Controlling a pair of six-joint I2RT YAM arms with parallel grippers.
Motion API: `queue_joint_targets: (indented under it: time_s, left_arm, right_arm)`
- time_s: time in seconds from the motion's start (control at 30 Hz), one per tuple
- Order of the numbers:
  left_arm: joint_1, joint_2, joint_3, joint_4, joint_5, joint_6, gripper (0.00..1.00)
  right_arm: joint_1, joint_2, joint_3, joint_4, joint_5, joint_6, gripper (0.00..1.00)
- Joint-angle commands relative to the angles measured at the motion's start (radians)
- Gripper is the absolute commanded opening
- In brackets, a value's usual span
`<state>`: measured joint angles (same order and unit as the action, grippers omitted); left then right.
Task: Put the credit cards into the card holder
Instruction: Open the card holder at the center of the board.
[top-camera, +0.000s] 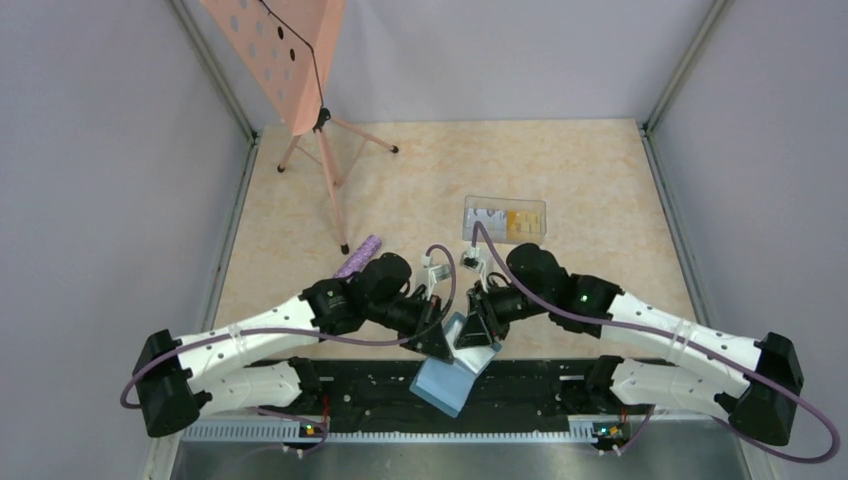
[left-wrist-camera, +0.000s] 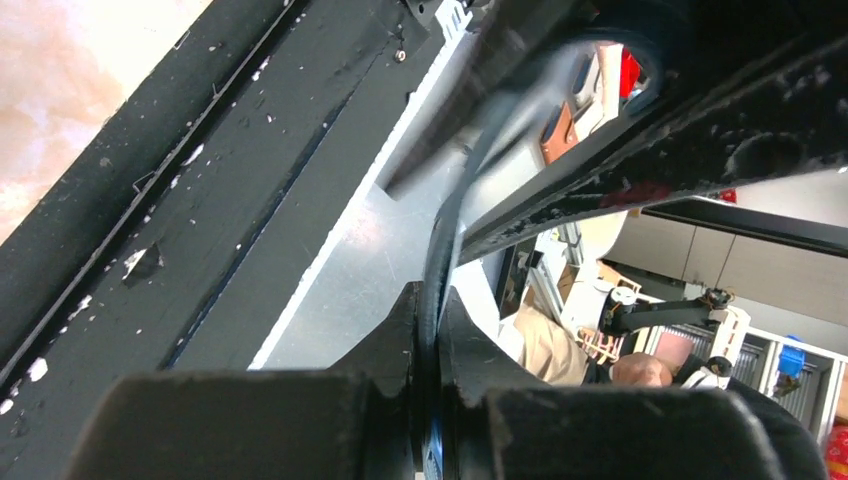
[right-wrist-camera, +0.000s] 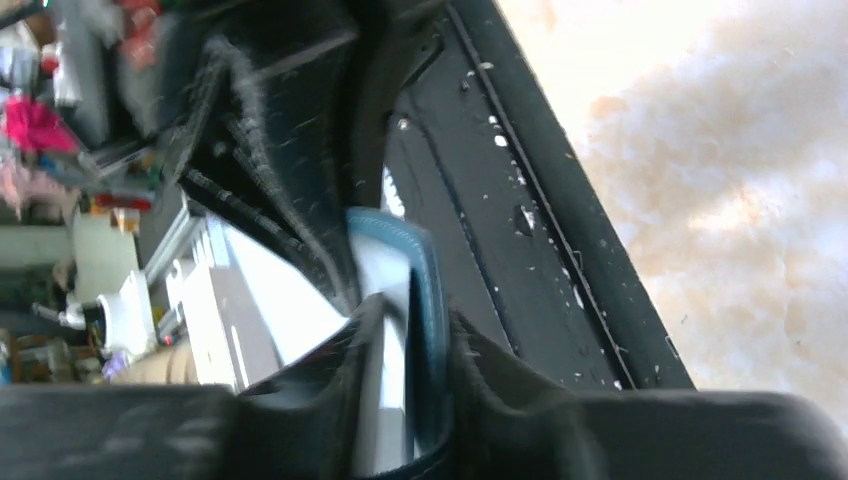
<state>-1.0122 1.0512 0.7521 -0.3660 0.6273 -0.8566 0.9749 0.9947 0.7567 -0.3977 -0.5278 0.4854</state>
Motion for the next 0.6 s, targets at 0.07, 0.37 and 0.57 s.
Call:
queue_joint_targets:
  time_s: [0.07, 0.37, 0.57]
  left_arm:
    - [0.001, -0.049, 0.036, 0.073, 0.000, 0.029, 0.19]
    - [0.001, -0.134, -0.032, 0.022, -0.095, 0.040, 0.43]
    - [0.001, -0.208, -0.040, -0.097, -0.272, 0.059, 0.44]
  right_arm:
    - [0.008, -0.061, -0.039, 0.193, -0.141, 0.057, 0.00]
    - [-0.121, -0.169, -0.072, 0.159, -0.073, 0.126, 0.00]
    - [-0.224, -0.224, -0.127, 0.159, -0.033, 0.230, 0.00]
